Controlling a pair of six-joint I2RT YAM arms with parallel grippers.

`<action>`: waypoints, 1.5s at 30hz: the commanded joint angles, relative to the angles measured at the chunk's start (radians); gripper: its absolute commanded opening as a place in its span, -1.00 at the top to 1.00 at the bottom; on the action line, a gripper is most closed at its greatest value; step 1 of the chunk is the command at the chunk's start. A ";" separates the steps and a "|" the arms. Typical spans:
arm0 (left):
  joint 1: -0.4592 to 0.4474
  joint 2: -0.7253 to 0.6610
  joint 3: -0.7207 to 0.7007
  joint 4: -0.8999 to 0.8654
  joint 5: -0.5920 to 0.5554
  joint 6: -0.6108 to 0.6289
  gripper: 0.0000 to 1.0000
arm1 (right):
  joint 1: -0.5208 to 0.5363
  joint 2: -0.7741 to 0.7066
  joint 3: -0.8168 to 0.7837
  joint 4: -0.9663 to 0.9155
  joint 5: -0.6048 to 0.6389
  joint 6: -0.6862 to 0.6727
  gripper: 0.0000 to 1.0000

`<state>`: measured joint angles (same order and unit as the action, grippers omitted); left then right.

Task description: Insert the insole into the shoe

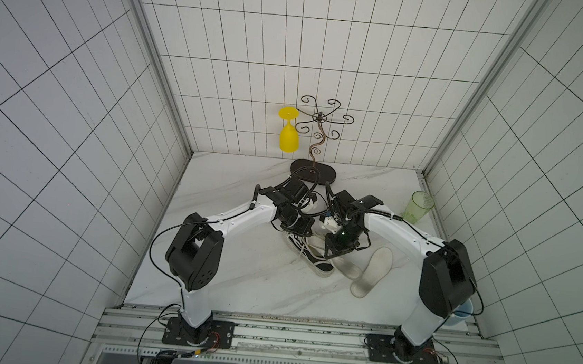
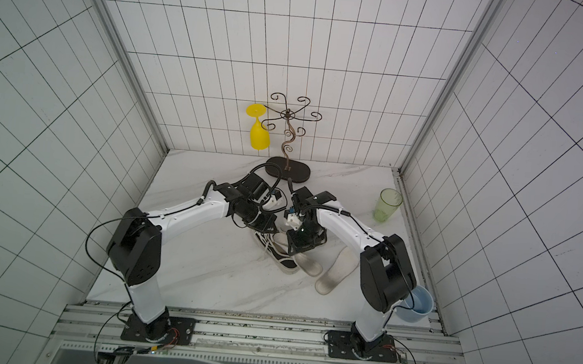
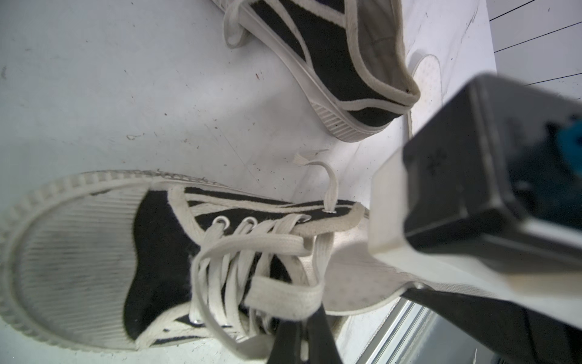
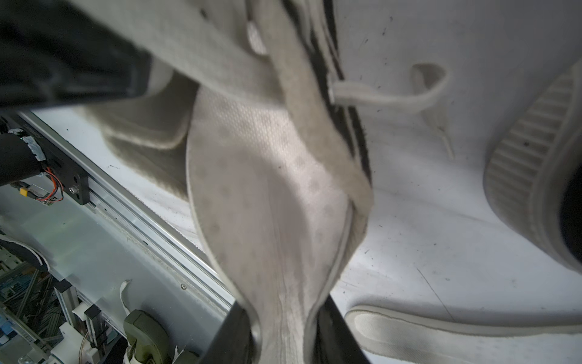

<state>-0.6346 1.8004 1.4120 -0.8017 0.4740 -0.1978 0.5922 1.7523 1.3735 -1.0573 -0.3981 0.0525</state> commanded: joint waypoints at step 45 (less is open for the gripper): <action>0.064 0.018 -0.074 0.141 0.034 -0.086 1.00 | 0.004 -0.155 -0.140 0.376 -0.029 0.130 -0.54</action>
<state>-0.5804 1.8130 1.3365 -0.6701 0.5133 -0.2985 0.6205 1.6539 1.2850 -0.6811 -0.4038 0.1402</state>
